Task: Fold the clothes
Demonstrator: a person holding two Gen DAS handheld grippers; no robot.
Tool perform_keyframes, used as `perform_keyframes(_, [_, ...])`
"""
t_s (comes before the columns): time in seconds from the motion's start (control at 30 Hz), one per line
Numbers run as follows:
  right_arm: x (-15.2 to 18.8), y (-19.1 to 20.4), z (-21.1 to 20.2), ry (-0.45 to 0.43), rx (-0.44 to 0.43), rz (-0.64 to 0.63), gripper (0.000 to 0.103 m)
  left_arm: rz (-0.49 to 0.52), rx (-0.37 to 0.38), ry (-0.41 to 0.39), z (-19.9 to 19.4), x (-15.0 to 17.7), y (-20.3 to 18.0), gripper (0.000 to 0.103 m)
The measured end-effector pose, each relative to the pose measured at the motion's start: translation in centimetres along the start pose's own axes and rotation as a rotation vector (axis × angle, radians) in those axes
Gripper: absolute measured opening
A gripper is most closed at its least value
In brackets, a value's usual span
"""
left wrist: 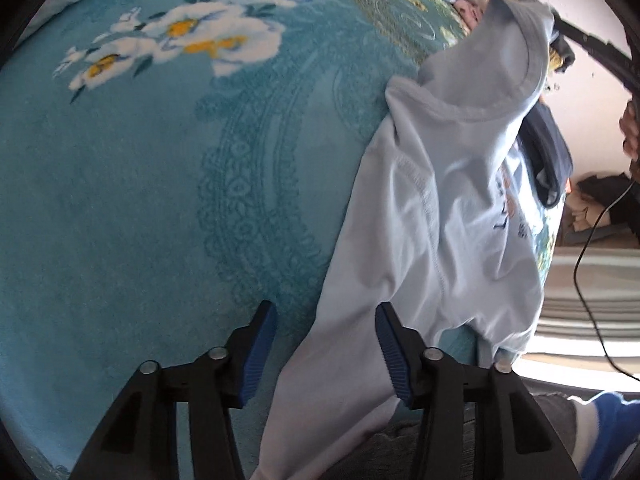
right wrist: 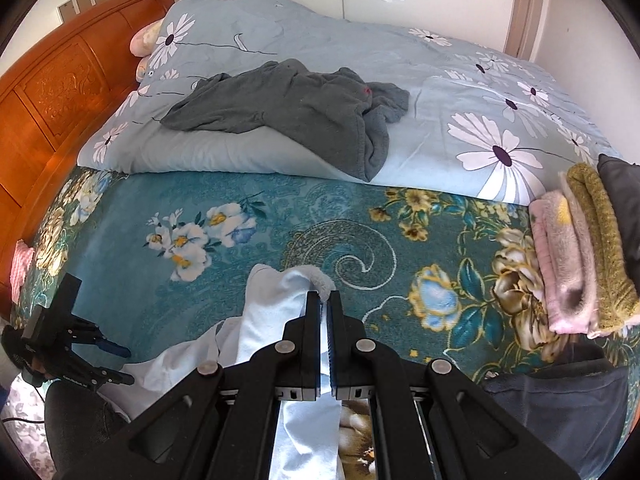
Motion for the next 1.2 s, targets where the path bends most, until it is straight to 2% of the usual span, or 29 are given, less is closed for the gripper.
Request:
perform_keyframes(0.1, [0.2,0.0,0.4,0.008,-0.013,0.016,0.003,0.045,-0.034,0.011,0.6,0.2,-0.9,0.024])
perform_keyframes(0.13, [0.3,0.0,0.5,0.010,-0.018,0.022,0.003,0.055,-0.036,0.007,0.6,0.2,-1.2,0.012])
perform_keyframes(0.23, [0.6,-0.1,0.6,0.015,-0.024,0.033,0.003,0.099,-0.069,-0.025,0.4,0.0,-2.2,0.006])
perform_keyframes(0.47, [0.8,-0.3,0.3,0.002,-0.028,0.043,0.003,0.111,-0.135,-0.123,-1.6,-1.5,-2.6,0.004])
perform_keyframes(0.67, [-0.2,-0.3,-0.2,-0.026,-0.029,0.045,0.003,0.041,-0.198,-0.218,-4.6,-3.6,-0.5,0.004])
perform_keyframes(0.73, [-0.8,0.3,-0.3,-0.034,-0.036,0.024,0.003,-0.011,-0.214,-0.263,-6.5,-4.2,1.3,0.004])
perform_keyframes(0.8, [-1.6,1.1,-0.2,-0.043,-0.044,0.003,0.003,-0.061,-0.236,-0.300,-9.7,-4.3,5.6,0.004])
perform_keyframes(0.9, [-3.5,2.5,0.5,-0.055,-0.059,-0.033,0.003,-0.114,-0.299,-0.327,-12.1,-4.0,9.6,0.004])
perform_keyframes(1.07, [-9.5,4.7,2.5,-0.099,-0.036,-0.082,0.003,-0.167,-0.402,-0.352,-16.2,-5.3,15.3,0.004])
perform_keyframes(1.2, [-14.0,5.6,4.4,-0.115,-0.009,-0.091,0.003,-0.255,-0.477,-0.427,-20.3,-7.1,19.1,0.002])
Point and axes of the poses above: each gripper's, at about its wrist camera, not at the fingertips, and z roughly the way its jaws point, y to its left, x to its underside, the point moved 7 cm from there along z, roughly the way its jaws point
